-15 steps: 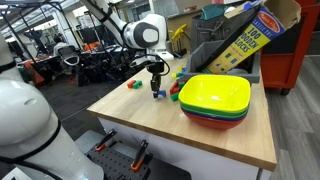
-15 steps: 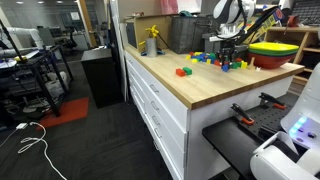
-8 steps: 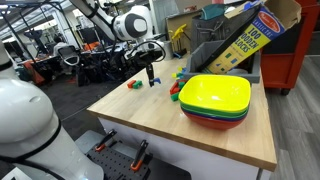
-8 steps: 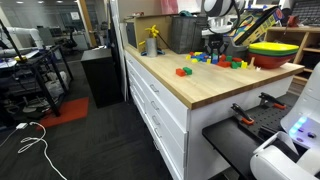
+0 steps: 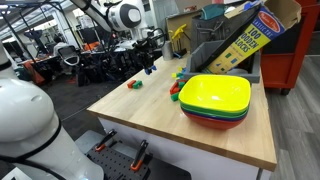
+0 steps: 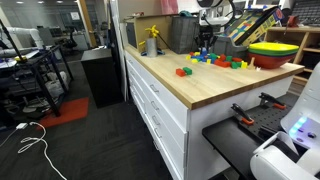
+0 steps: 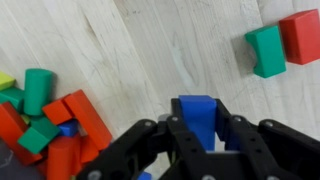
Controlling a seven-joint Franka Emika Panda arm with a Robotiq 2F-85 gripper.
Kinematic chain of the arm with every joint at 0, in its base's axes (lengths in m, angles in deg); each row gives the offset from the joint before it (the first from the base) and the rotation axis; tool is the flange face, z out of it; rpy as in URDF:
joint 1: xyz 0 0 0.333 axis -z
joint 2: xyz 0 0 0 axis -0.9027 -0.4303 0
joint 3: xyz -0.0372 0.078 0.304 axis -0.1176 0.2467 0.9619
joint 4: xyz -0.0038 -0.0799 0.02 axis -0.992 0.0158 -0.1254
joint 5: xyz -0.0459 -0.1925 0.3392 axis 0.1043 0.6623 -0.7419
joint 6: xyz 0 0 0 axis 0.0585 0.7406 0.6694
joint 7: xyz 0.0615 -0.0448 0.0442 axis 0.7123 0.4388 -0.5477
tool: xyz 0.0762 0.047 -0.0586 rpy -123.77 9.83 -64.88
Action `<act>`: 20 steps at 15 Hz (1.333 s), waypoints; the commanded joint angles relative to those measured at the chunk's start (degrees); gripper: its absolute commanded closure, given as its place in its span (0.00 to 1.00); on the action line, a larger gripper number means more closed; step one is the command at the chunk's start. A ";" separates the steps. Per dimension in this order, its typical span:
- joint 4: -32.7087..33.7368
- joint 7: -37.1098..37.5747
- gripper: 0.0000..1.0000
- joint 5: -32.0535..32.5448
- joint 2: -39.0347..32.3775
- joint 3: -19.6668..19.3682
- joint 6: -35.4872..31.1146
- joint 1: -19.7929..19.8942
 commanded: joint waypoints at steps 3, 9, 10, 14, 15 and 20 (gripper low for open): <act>3.39 -17.20 0.92 -2.81 -0.73 1.83 3.47 -1.03; 5.15 -25.39 0.92 -0.81 -1.72 3.69 8.49 -2.62; 5.46 -25.05 0.92 -0.36 -1.94 3.97 9.33 -2.95; 6.73 -22.22 0.92 2.22 -3.19 4.87 11.53 -4.66; 7.11 -21.54 0.92 2.44 -3.60 5.04 11.91 -4.99; 8.71 -15.92 0.92 3.97 -6.20 5.34 11.93 -6.47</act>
